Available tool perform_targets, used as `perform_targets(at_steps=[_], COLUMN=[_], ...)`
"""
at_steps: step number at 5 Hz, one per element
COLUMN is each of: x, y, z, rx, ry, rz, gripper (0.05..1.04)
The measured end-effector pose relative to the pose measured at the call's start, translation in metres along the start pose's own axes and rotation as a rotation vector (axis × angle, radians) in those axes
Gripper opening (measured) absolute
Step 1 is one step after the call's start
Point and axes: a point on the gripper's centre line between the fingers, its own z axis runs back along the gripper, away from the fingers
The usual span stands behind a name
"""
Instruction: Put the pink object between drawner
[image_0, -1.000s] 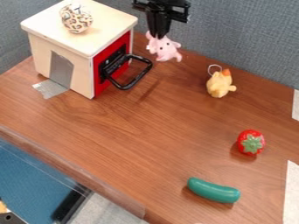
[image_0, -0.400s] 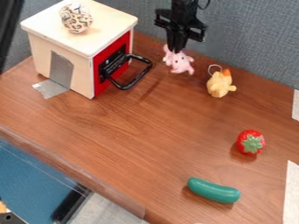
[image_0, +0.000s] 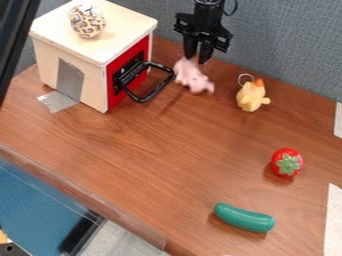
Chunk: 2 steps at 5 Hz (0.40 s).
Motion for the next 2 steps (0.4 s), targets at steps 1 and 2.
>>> perform_targets(at_steps=[1, 2], x=[-0.004, -0.003], y=[-0.003, -0.008], z=[0.005, 0.05], rx=[0.005, -0.004], ry=[0.02, -0.047], rz=[0.0, 0.024], gripper=[0.852, 1.009])
